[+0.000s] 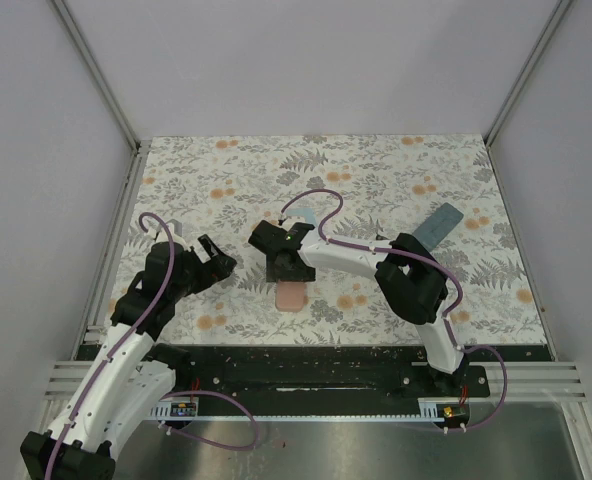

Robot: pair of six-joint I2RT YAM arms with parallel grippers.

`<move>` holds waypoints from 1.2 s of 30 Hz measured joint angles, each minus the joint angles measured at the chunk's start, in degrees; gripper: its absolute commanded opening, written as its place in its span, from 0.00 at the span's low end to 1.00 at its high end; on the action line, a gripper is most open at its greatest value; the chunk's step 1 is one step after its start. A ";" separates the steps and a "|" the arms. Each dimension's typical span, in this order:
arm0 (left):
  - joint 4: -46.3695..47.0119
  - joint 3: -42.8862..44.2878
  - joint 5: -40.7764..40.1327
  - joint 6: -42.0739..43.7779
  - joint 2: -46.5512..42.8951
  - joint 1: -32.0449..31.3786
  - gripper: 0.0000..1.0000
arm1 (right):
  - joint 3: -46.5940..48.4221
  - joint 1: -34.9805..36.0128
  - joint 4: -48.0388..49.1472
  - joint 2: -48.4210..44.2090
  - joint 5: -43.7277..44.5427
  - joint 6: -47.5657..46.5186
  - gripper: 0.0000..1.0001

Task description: Organize the sunglasses

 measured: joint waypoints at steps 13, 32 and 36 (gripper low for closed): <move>3.48 -0.98 9.09 0.85 3.80 0.00 0.97 | -9.07 -0.26 6.45 -7.28 -4.50 -1.73 0.44; 37.75 -8.85 37.94 -17.03 10.93 -0.02 0.99 | -44.15 -15.02 46.84 -46.25 -34.18 0.85 0.41; 46.75 -8.76 39.63 -22.84 11.39 -0.09 0.99 | -46.23 -16.94 53.48 -50.18 -37.88 4.42 0.41</move>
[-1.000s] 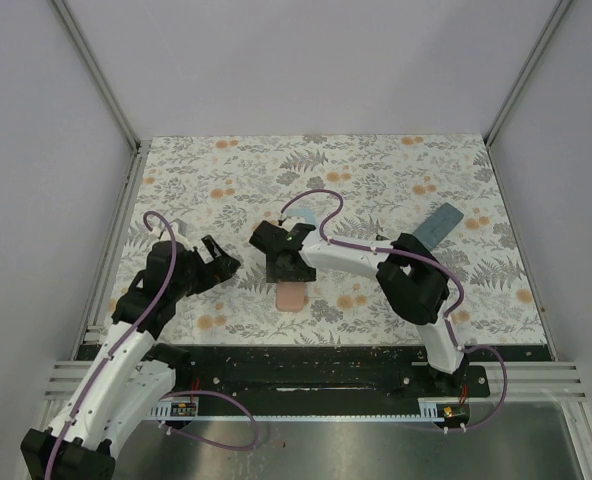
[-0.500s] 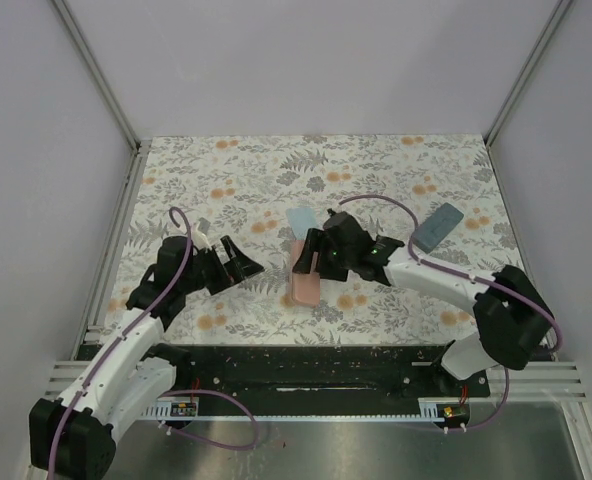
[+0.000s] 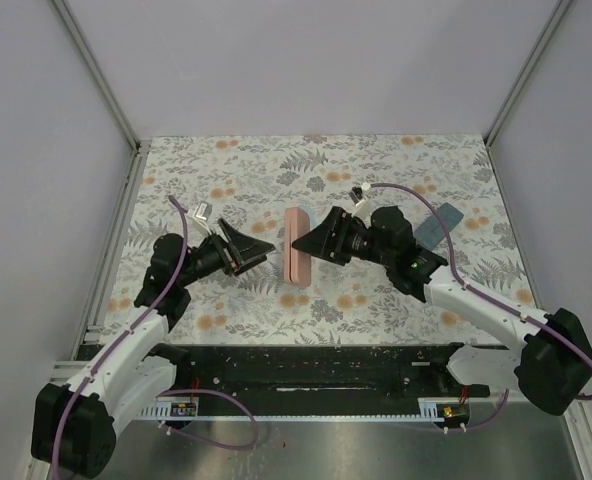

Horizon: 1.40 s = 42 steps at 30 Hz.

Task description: Organize the sunglasses

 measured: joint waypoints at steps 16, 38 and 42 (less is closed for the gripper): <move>12.07 3.65 0.57 -8.07 3.96 -5.62 0.82 | -1.99 -0.57 15.34 0.37 -8.15 11.39 0.40; 14.56 3.69 0.02 -8.31 6.21 -6.05 0.62 | -2.91 -1.01 19.34 3.08 -9.86 15.13 0.58; 13.70 3.93 -0.44 -7.28 6.32 -6.32 0.59 | -2.95 -1.07 18.97 3.28 -9.86 15.13 0.62</move>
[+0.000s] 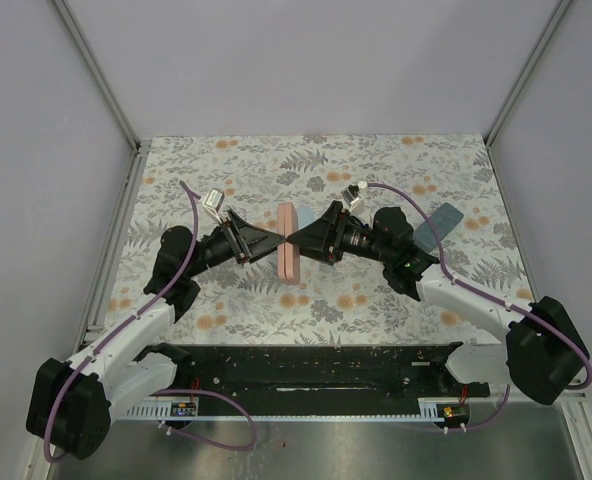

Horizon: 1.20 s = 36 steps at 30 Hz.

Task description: Organize the sunglasses

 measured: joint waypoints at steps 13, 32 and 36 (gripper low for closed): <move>-0.90 1.07 -1.46 1.53 1.20 -0.76 0.52 | -0.04 -0.70 -0.22 0.46 0.04 -0.09 0.64; 1.49 1.09 -1.73 -1.03 1.46 -1.25 0.97 | -0.94 -0.83 4.00 -1.40 -0.24 3.13 0.55; 9.35 -0.28 -0.98 -5.33 3.26 -1.46 0.95 | -0.94 -0.79 7.39 -0.79 -1.18 5.16 0.55</move>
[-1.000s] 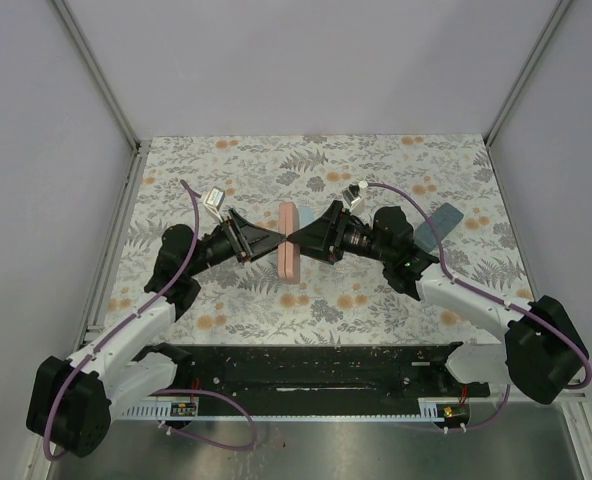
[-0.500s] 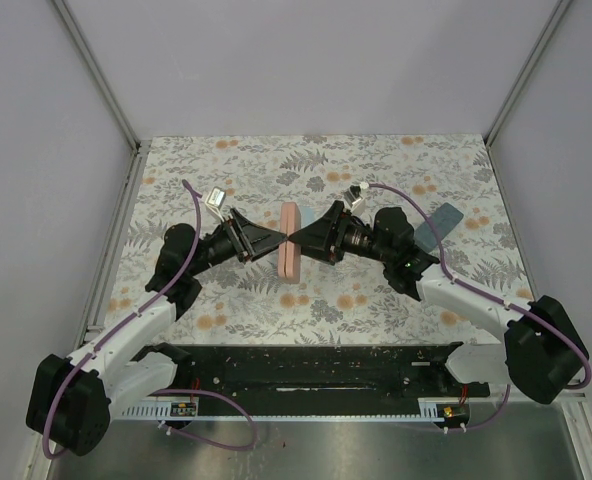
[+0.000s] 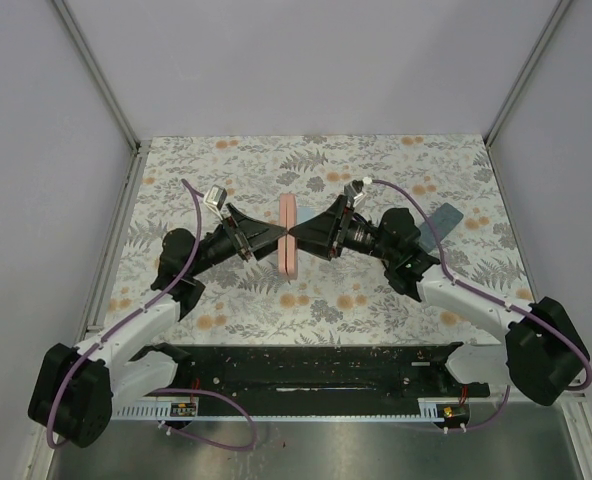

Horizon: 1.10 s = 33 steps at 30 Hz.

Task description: Organize the sunglasses

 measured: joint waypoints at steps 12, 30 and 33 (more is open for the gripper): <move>12.22 -3.76 0.26 -6.73 3.28 -1.20 0.49 | -1.05 0.50 8.15 4.37 -0.59 4.42 0.52; 30.88 -8.57 -1.20 -17.97 3.67 1.68 0.02 | -4.20 1.16 23.52 4.96 1.11 8.83 0.52; 32.33 -8.57 -1.27 -19.28 4.00 2.01 0.00 | -4.68 1.16 28.26 6.56 1.22 10.08 0.52</move>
